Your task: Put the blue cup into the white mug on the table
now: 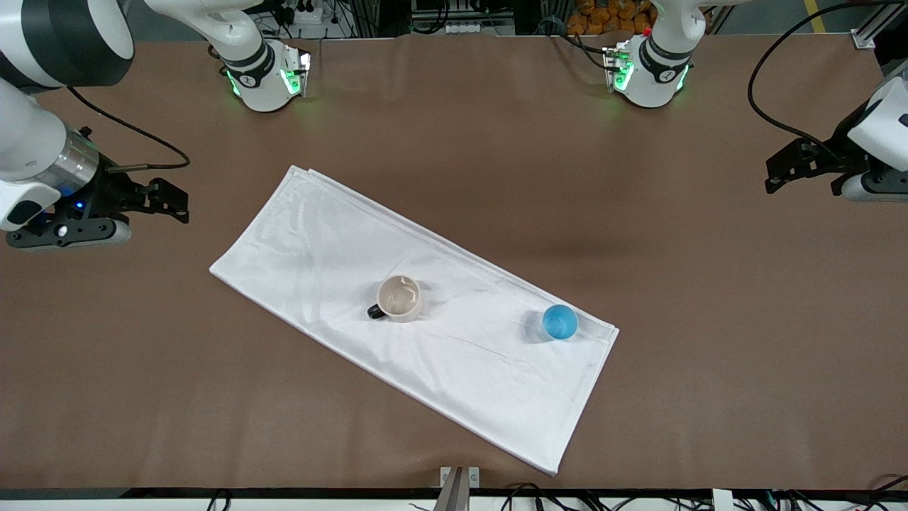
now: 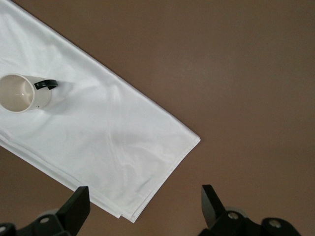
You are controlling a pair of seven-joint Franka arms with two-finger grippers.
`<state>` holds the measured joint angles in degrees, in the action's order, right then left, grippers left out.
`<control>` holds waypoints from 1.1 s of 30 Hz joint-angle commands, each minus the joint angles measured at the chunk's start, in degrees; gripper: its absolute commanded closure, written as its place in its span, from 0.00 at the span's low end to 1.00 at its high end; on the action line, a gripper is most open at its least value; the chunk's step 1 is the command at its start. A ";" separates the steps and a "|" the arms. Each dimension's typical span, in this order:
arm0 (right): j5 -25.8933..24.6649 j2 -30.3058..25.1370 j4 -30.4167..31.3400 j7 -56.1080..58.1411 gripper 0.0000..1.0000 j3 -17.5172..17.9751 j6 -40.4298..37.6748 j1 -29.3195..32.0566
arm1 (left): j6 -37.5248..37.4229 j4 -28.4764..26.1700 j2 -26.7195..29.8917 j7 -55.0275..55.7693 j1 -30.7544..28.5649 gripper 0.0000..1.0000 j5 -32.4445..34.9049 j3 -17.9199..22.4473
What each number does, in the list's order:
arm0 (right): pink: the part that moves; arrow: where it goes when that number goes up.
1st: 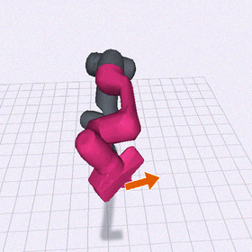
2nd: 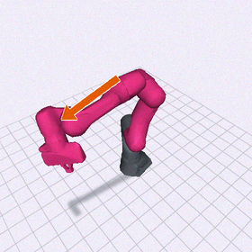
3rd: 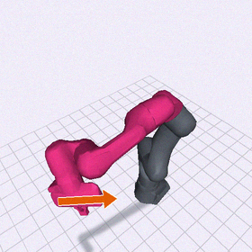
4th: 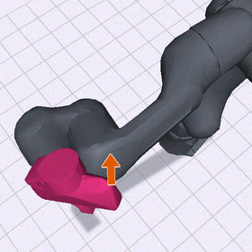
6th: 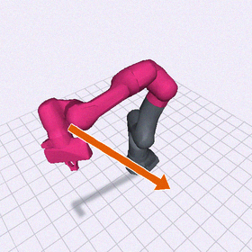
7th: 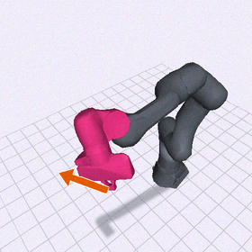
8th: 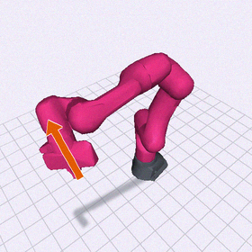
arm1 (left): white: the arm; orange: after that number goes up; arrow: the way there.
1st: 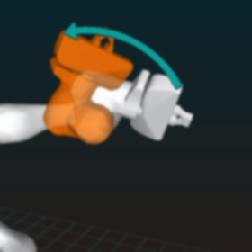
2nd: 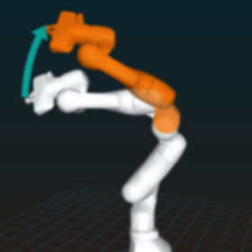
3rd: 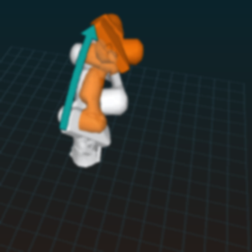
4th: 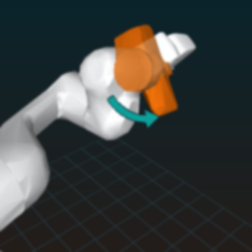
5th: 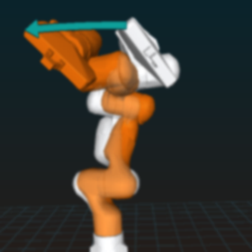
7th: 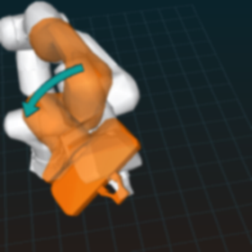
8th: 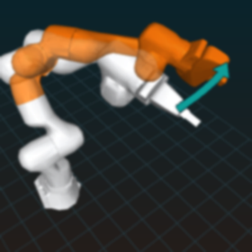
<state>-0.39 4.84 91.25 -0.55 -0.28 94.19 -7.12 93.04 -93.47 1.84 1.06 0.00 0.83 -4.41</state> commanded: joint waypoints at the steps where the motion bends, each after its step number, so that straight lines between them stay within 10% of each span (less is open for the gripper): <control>1: -0.05 -0.01 -0.45 0.28 0.00 -0.07 -0.41 -0.18 | -1.20 1.19 -0.17 -1.15 0.00 0.00 1.28 -0.25; 33: 0.04 1.48 -0.54 3.88 0.00 0.02 -0.41 -0.79 | 6.00 0.40 -12.21 1.13 0.17 0.00 0.32 -2.79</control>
<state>-0.39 5.51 91.24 1.90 -0.23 94.08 -7.78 95.90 -93.01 -7.26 1.03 0.06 0.87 -5.25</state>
